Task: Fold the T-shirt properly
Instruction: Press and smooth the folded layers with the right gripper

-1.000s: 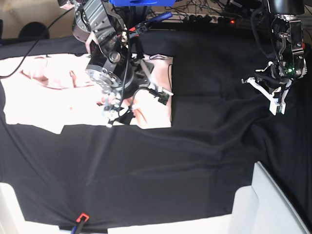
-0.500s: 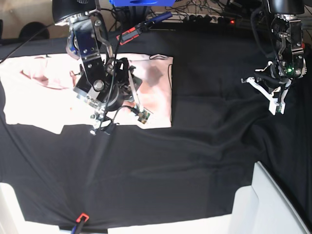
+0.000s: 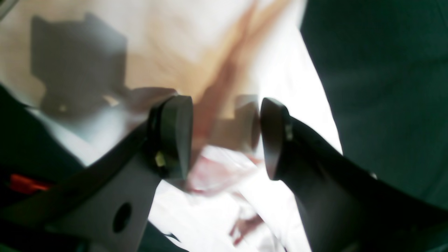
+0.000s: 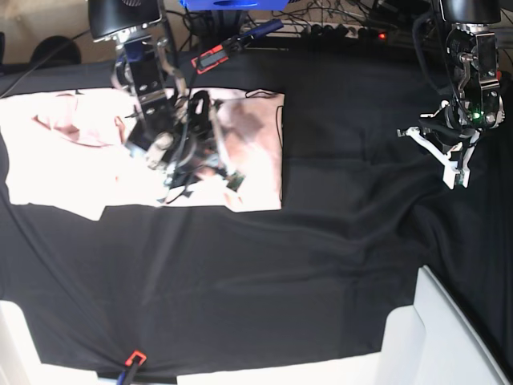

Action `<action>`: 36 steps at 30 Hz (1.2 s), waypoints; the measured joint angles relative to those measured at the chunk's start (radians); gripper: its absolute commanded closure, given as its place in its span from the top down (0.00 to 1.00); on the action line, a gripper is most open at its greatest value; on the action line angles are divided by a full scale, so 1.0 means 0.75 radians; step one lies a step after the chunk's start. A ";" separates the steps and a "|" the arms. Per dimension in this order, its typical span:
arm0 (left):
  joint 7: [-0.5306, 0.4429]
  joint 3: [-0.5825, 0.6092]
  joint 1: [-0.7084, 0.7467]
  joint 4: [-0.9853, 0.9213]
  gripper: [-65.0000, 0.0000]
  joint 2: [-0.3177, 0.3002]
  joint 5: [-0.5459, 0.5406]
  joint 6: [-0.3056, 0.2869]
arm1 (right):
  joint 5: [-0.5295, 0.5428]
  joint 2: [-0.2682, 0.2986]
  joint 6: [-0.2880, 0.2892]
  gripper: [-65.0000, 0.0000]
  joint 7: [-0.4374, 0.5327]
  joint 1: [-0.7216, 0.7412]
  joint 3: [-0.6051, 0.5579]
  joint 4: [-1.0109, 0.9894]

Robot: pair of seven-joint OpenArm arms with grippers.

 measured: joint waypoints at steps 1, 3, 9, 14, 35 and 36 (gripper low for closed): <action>0.000 0.000 0.000 0.000 0.00 0.001 0.001 0.001 | -0.007 0.004 -0.001 0.44 -0.002 0.010 0.015 -0.002; 0.000 0.002 0.000 0.000 0.00 0.001 0.001 0.000 | -0.008 0.006 -0.013 0.44 -0.002 0.036 0.040 -0.024; 0.000 0.002 0.000 -0.001 0.00 0.001 0.001 0.001 | -0.001 0.008 -0.009 0.08 0.001 0.070 0.107 -0.104; 0.001 0.005 0.001 -0.001 0.00 0.004 0.001 0.001 | -0.003 0.008 -0.009 0.02 0.012 0.092 0.108 -0.121; 0.001 0.006 0.003 -0.001 0.00 0.004 0.000 0.000 | -0.002 0.121 0.000 0.12 0.077 0.253 0.110 -0.253; 0.001 0.006 0.003 -0.001 0.00 0.003 0.001 0.001 | -0.004 0.131 -0.001 0.20 0.072 0.256 0.110 -0.253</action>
